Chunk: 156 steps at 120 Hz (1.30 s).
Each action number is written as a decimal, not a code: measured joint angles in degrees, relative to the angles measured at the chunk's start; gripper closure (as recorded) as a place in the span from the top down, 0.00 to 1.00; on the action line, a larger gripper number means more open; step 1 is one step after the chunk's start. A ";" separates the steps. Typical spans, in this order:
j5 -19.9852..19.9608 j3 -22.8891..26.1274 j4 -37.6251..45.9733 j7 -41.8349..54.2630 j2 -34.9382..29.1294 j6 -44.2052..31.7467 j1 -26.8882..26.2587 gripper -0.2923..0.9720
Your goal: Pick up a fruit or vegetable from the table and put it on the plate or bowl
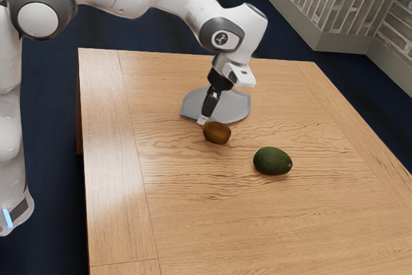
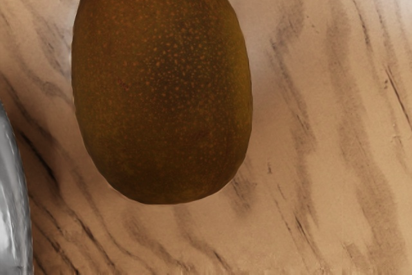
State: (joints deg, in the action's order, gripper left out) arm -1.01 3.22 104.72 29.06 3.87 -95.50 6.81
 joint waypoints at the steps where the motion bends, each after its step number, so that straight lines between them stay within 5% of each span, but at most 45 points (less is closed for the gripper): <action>1: 0.11 -0.16 0.00 0.04 0.00 0.09 0.07 0.77; 45: 1.47 -0.64 -1.13 1.45 1.12 -0.12 0.48 0.77; 84: -7.19 -0.52 3.25 2.21 1.30 -15.79 0.81 0.77; 156: -8.47 0.12 6.22 2.97 3.54 -21.23 0.66 0.74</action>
State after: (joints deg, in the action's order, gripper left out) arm -9.48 3.34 110.94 32.02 7.41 -116.73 7.48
